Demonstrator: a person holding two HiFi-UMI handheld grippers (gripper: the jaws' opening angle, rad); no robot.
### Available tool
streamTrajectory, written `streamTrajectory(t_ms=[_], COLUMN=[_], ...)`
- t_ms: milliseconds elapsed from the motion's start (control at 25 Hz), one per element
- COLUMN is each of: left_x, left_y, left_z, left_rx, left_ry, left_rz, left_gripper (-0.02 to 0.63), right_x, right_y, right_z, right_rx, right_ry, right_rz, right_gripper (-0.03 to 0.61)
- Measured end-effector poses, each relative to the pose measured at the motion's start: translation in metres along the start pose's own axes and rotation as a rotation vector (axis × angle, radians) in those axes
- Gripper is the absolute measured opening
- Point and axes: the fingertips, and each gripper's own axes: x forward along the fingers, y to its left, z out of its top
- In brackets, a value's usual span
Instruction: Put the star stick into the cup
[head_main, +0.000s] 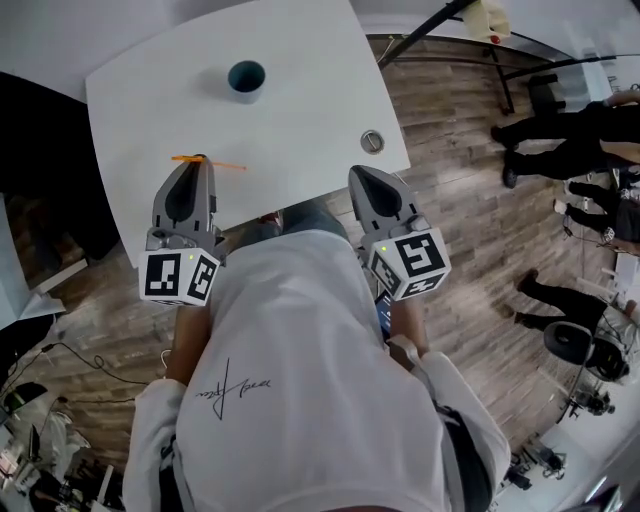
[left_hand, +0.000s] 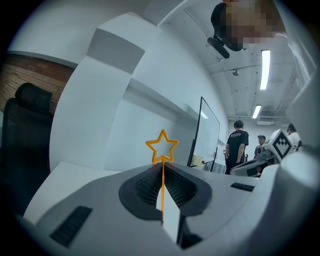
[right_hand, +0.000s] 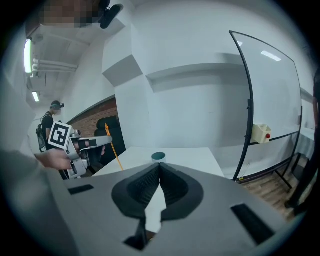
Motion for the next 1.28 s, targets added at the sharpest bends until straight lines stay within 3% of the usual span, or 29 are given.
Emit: streamTrajectory(t_ms=[360, 1280], left_x=[0.026, 0.077], left_y=[0.009, 0.024], left_z=[0.016, 0.049], left_rx=[0.019, 0.007], left_ry=[-0.028, -0.068], left_rz=[0.032, 0.074], left_gripper=[0.020, 0.020], right_x=[0.033, 0.077], right_y=[0.002, -0.033], right_z=[0.018, 0.043], right_rx=[-0.035, -0.069], right_ry=[-0.018, 0.005], right_rz=[0.115, 0.195], right_gripper=[0.009, 0.009])
